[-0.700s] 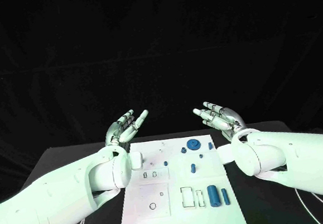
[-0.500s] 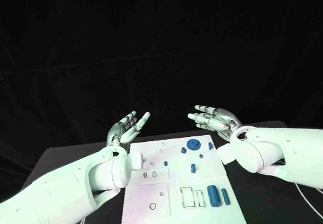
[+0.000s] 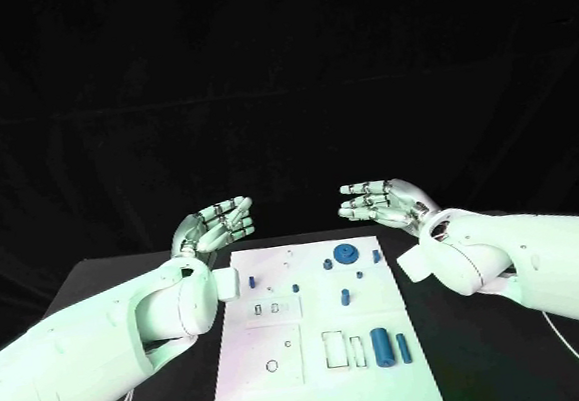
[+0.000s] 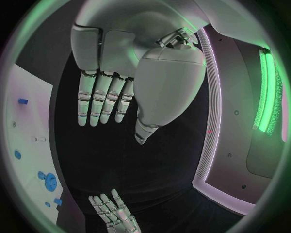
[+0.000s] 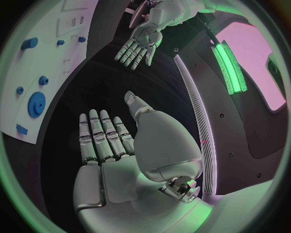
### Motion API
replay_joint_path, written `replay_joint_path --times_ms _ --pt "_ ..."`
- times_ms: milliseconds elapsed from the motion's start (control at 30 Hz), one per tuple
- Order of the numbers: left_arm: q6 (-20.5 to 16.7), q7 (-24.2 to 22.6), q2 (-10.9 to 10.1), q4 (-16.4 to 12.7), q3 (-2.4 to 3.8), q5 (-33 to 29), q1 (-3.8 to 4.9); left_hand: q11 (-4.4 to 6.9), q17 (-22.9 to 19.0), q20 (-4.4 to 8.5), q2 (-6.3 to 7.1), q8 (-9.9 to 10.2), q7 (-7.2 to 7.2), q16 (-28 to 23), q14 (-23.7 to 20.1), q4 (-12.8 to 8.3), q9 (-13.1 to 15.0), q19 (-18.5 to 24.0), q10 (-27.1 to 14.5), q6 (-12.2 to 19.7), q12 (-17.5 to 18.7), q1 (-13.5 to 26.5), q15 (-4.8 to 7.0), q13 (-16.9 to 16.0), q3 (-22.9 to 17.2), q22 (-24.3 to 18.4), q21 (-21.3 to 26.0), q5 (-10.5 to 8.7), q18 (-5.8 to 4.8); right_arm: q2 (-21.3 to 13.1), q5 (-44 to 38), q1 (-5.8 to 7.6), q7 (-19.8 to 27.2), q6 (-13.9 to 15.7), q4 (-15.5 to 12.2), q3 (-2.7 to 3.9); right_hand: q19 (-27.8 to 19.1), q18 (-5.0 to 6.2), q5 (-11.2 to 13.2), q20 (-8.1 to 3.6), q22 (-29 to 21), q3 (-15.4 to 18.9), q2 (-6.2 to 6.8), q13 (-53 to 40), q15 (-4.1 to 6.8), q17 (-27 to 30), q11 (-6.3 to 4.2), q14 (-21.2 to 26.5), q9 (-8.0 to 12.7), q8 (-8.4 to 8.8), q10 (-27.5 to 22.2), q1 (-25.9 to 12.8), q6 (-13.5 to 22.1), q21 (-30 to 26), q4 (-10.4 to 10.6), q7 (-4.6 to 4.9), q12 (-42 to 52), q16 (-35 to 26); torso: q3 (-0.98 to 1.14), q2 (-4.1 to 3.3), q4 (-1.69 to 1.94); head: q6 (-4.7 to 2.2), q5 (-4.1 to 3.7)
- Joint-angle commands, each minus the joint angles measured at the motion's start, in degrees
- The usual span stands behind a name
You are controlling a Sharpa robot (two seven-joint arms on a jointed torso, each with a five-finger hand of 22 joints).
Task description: Assemble the parts on the task board
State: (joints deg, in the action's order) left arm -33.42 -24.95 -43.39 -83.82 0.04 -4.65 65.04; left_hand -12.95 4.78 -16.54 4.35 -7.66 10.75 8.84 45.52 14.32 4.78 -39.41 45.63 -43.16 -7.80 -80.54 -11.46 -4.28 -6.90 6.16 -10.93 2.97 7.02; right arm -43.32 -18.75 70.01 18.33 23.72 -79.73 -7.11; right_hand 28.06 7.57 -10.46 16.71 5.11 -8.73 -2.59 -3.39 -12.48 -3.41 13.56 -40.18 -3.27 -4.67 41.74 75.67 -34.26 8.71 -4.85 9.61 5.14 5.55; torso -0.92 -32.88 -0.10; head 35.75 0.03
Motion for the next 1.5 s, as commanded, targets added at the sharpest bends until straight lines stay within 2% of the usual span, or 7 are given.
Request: replay_joint_path --times_ms 33,167,367,767,933,1267,1500 --pt "1.75 -2.55 -0.63 -0.86 0.15 -0.21 0.16 0.68 -0.07 -0.01 -0.68 -0.75 3.84 0.3 2.62 -0.84 0.25 -1.96 3.14 -4.48 -0.42 -0.03 0.69 0.14 0.39 0.19 -0.96 -0.09 1.25 -0.36 -8.91 0.44 0.09 0.73 -0.06 0.13 11.06 2.75 0.65 -0.15 2.18 -1.22 0.25 -0.27 2.43 -0.41 -2.04 -13.13 -0.63 -1.52 11.74 2.02 -14.97 5.36 -2.2 4.46 1.92 2.5 -0.04 -0.81 0.21 -0.03 -0.08" --pt "2.77 -2.33 -1.58 -2.09 0.23 -0.21 0.28 1.07 -0.61 -0.11 -1.23 -0.61 3.32 -0.57 3.75 -1.81 -0.06 -2.3 5.28 -6.36 -0.08 -0.04 1.03 0.5 1.08 -0.17 -0.93 -0.04 1.74 -0.92 -13.23 0.87 -0.66 0.33 -0.12 0.21 12.31 2.91 0.26 -0.3 2.31 -1.93 0.52 -0.23 2.83 -0.35 -2.37 -14.69 -0.53 -1.22 13.13 1.88 -16.45 6.06 -2.52 4.23 1.74 2.34 -0.08 -1.22 0.23 0.07 -0.27" --pt "4.64 -1.75 -3.28 -4.91 0.37 0.5 0.47 2.24 -0.37 -0.01 -1.97 -0.61 2.47 -0.22 8.8 -3.39 -0.46 -5.65 9.87 -9.82 -0.01 -0.18 2.38 0.32 2.23 -0.02 -2.56 -0.01 3.26 -2.43 -24.08 1.94 -3.3 -0.59 -0.94 0.46 16.57 3.07 0.09 -1.54 2.86 -3.8 1.4 -0.22 4.39 -0.91 -3.35 -20.42 -0.53 -0.67 16.46 1.29 -19.47 8.25 -3.04 3.57 1.33 2.87 -0.15 -2.37 1.0 0.24 -0.47" --pt "10.21 1.32 -7.77 -12.25 0.88 4.85 1.06 3.12 0.77 0.74 -2.7 0.07 2.08 0.69 14.13 -4.21 -0.91 -9.17 14.0 -11.31 0.06 -0.03 3.76 0.19 3.23 0.35 -4.45 -0.02 3.58 -3.58 -46.69 4.44 -12.9 -4.14 -2.91 0.68 22.9 3.08 -0.86 -4.4 4.07 -6.54 3.57 -0.43 7.12 -3.32 -5.24 -29.49 -0.6 -0.26 21.82 0.65 -22.93 11.72 -2.57 2.52 0.51 4.1 -0.86 -6.13 1.98 0.92 -2.02" --pt "11.16 1.81 -9.15 -14.88 1.5 5.83 1.24 3.13 1.29 1.13 -2.95 0.66 1.99 0.93 15.85 -4.58 -0.98 -10.28 13.44 -11.23 1.18 -0.06 4.07 0.41 3.64 0.43 -5.06 -0.02 3.62 -3.39 -54.02 5.22 -16.97 -4.93 -3.58 0.85 30.32 2.94 -0.89 -7.79 7.05 -6.34 5.1 -0.58 10.06 -7.27 -6.89 -38.55 -0.85 -0.81 24.66 0.61 -24.86 17.55 -2.12 1.21 0.22 9.67 -1.01 -7.79 2.07 0.44 -2.51" --pt "11.5 2.06 -10.35 -17.06 1.82 6.19 2.85 3.16 1.39 1.23 -3.0 0.76 1.96 0.92 16.14 -4.69 -0.97 -10.51 13.45 -11.28 1.36 -0.08 4.13 0.41 3.74 0.44 -5.18 -0.01 3.62 -1.96 -64.22 6.19 -23.49 -6.81 -3.02 0.99 35.79 2.84 0.02 -9.67 10.74 -5.43 6.99 -0.82 11.56 -14.81 -7.56 -44.38 -0.84 -0.31 24.58 -0.09 -25.38 23.57 0.84 0.55 -1.18 20.14 -1.21 -9.64 2.61 -0.63 -3.42" --pt "11.49 2.09 -10.8 -18.16 1.85 6.22 3.12 3.16 1.4 1.24 -3.0 0.77 1.96 0.9 16.14 -4.7 -0.97 -10.53 13.46 -11.29 1.38 -0.07 4.13 0.41 3.76 0.44 -5.19 -0.02 3.62 -0.54 -70.86 6.31 -27.62 -7.85 -2.89 1.0 37.83 2.95 -0.9 -10.76 15.19 -5.21 9.35 -1.34 11.93 -25.79 -8.28 -44.39 -0.81 0.34 24.36 0.04 -25.17 29.33 3.48 -0.4 -1.29 35.61 -1.24 -10.31 3.1 -0.88 -3.94"
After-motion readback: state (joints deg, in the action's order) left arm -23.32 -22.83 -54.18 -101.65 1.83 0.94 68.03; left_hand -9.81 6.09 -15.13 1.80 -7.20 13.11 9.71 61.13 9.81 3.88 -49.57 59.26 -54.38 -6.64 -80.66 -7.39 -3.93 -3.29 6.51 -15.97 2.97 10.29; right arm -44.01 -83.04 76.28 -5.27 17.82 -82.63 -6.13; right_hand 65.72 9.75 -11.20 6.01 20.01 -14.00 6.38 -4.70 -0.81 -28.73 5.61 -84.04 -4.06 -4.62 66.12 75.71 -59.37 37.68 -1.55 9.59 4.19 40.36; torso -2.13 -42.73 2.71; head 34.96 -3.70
